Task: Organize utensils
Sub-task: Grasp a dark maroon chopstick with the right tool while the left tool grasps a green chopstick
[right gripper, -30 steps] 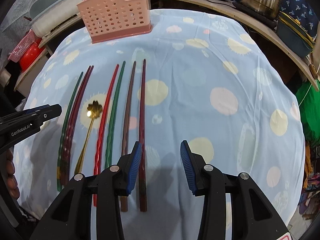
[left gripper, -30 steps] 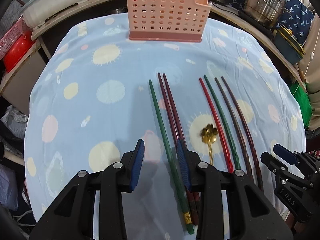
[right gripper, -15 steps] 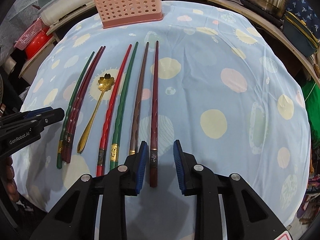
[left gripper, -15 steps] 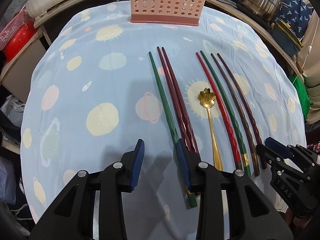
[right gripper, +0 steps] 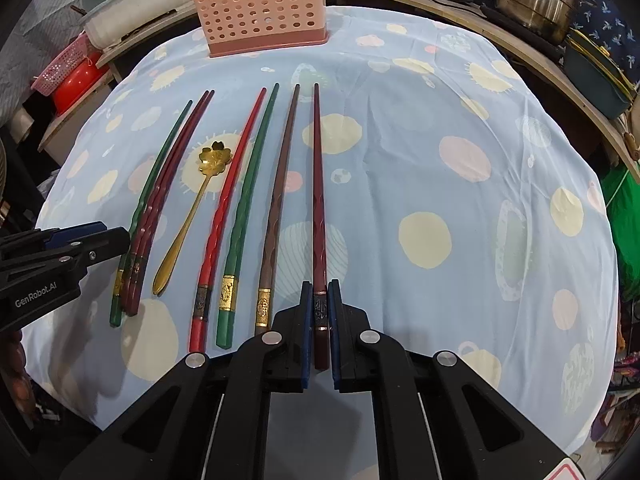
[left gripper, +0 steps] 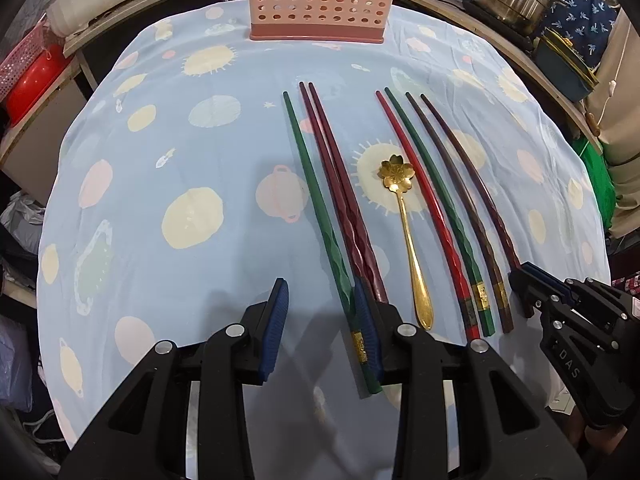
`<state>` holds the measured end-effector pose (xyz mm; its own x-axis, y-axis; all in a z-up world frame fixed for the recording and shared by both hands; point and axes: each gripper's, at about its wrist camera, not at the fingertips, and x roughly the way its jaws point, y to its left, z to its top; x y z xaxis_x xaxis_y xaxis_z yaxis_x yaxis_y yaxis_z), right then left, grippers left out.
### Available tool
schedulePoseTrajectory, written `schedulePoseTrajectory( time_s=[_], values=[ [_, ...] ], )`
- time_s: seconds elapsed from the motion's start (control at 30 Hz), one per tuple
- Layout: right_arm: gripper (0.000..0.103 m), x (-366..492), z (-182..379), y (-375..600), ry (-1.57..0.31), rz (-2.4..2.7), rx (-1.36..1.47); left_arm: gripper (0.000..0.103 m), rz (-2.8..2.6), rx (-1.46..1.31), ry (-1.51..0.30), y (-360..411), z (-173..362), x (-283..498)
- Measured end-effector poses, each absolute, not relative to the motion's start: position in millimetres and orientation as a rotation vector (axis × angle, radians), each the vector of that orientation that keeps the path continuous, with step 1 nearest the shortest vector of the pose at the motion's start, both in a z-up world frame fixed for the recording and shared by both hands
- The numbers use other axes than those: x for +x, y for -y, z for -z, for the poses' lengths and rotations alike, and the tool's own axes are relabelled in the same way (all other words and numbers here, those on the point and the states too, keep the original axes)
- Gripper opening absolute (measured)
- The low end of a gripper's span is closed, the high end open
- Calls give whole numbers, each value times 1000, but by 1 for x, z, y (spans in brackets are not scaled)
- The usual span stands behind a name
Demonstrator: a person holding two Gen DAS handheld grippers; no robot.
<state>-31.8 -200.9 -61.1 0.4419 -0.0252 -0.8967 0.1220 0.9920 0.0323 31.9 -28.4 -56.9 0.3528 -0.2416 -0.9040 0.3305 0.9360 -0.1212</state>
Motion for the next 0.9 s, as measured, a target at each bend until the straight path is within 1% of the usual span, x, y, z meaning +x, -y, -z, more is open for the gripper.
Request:
schedulePoseTrajectory(
  time_s=[0.9],
  values=[
    [7, -54, 54, 212, -1084, 130, 151, 34, 394, 93, -1159, 27, 64, 1]
  ],
)
